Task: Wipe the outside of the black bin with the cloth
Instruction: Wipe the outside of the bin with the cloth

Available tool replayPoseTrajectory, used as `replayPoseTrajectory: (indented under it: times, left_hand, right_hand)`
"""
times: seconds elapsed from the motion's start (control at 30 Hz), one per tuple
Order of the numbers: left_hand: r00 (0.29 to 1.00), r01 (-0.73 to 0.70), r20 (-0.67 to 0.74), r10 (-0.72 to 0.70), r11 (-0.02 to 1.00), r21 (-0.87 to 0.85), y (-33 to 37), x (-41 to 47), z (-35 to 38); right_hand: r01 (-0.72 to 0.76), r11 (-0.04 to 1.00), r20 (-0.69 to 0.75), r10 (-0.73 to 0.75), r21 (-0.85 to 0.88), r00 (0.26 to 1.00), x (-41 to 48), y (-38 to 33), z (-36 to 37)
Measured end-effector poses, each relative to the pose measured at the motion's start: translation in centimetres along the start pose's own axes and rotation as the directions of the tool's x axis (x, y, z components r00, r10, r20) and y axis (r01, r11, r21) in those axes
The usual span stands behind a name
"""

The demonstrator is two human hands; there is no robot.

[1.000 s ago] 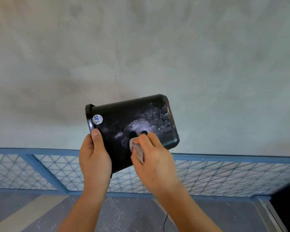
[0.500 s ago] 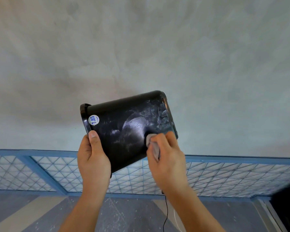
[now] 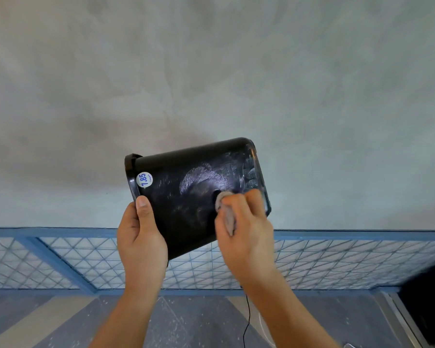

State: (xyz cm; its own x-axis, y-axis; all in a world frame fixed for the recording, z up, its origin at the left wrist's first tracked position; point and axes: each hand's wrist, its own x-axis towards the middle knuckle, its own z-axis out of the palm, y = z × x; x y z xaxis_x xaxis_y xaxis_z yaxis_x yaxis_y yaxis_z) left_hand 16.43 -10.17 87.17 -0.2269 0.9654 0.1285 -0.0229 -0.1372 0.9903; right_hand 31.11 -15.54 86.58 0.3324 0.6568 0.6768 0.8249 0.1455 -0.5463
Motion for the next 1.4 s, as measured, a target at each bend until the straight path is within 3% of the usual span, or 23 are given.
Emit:
replayPoseTrajectory:
  times: [0.1,0.27,0.33,0.47,0.6,0.67,0.83,1.03,1.23,1.4]
  left_hand:
    - [1.0,-0.015,-0.001,0.015,1.0,0.013,0.1,0.5,-0.3]
    - [1.0,-0.028,0.011,0.028,0.999,0.037,0.2,1.0,-0.6]
    - [1.0,-0.026,0.012,0.026,0.999,0.038,0.2,1.0,-0.2]
    - [0.999,-0.033,0.022,0.032,0.998,0.055,0.1,1.4,-0.3]
    - [0.998,-0.06,0.019,0.059,0.994,0.091,-0.1,2.1,-0.8]
    - [0.997,-0.069,0.024,0.067,0.992,0.101,-0.1,2.0,-0.5]
    - [0.997,-0.074,0.022,0.072,0.993,0.091,0.1,2.1,-0.2]
    - [0.998,-0.047,0.031,0.046,0.998,0.041,0.0,2.4,-0.5]
    - [0.998,-0.041,0.037,0.04,0.999,0.027,0.2,2.3,0.3]
    - [0.998,-0.037,0.046,0.036,0.999,0.011,0.2,2.2,0.3]
  right_hand:
    - [0.027,1.0,0.087,-0.026,-0.003,0.996,-1.5,-0.5,0.5]
    - [-0.187,0.982,-0.087,0.187,0.008,0.979,0.8,2.2,-0.7]
    - [-0.128,0.992,-0.091,0.129,0.022,0.987,1.2,1.0,-0.3]
    - [0.015,1.0,0.034,-0.015,0.012,0.999,-0.8,-0.4,1.0]
    - [-0.182,0.983,-0.082,0.184,0.038,0.979,0.7,2.4,-0.2]
    - [-0.195,0.98,-0.11,0.198,0.035,0.974,1.7,2.4,-0.4]
    - [0.033,0.998,0.013,-0.034,0.06,0.999,-0.5,-0.4,1.6]
    - [-0.234,0.966,-0.091,0.244,0.105,0.966,1.2,2.3,-0.4]
    - [0.037,0.999,0.014,-0.038,0.039,0.999,-1.4,0.1,1.6]
    - [-0.129,0.991,-0.093,0.132,0.038,0.987,0.5,2.7,-0.3]
